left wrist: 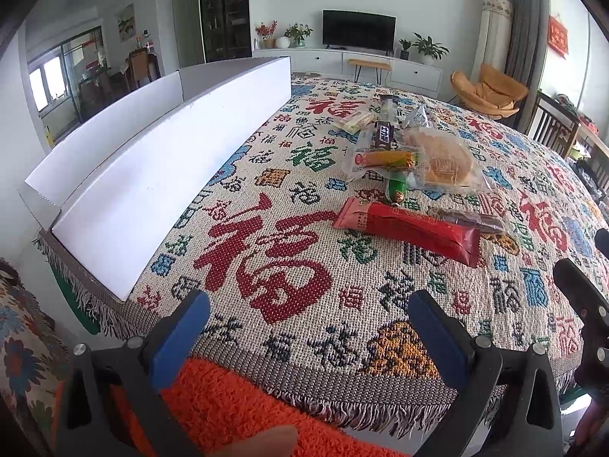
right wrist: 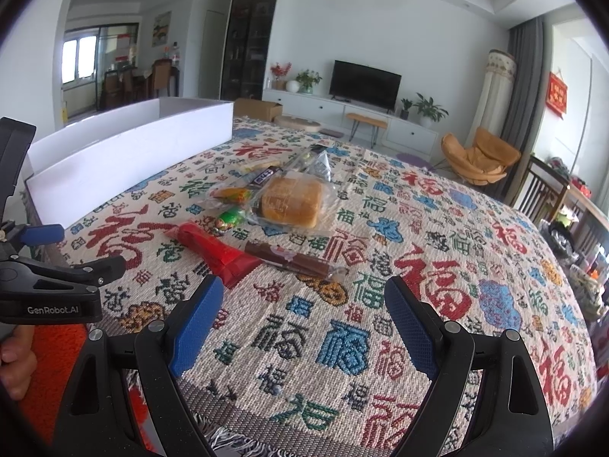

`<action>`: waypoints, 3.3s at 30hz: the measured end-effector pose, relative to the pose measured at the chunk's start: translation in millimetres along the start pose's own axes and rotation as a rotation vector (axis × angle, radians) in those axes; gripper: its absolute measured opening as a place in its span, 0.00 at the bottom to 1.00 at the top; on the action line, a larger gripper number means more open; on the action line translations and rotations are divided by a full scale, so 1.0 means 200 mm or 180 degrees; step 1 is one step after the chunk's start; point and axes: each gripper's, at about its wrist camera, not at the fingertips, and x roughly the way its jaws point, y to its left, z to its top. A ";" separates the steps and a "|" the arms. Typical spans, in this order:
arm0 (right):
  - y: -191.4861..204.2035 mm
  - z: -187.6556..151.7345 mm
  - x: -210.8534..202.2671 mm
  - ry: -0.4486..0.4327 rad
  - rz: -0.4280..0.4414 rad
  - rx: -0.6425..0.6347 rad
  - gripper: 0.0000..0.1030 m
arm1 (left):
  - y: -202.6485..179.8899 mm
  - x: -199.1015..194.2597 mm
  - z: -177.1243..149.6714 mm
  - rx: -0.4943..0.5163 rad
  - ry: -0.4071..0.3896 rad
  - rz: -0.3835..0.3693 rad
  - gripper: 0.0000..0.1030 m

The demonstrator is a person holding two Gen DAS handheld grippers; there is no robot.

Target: Organize snacks

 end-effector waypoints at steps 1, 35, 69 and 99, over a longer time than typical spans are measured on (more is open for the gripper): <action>0.00 0.00 0.00 0.0003 0.0003 0.0000 0.86 | 0.00 0.00 0.00 -0.0005 0.0009 -0.0003 1.00; 0.02 0.00 0.01 0.0049 0.0030 -0.0020 0.86 | 0.03 0.05 0.00 -0.0098 0.0137 -0.0030 1.00; 0.02 -0.01 0.03 0.0070 0.0040 -0.0026 0.86 | 0.03 0.05 0.00 -0.0098 0.0138 -0.0030 1.00; -0.02 0.01 0.04 0.0085 0.0076 0.0066 0.86 | 0.13 0.03 0.00 -0.0226 0.0094 -0.0013 1.00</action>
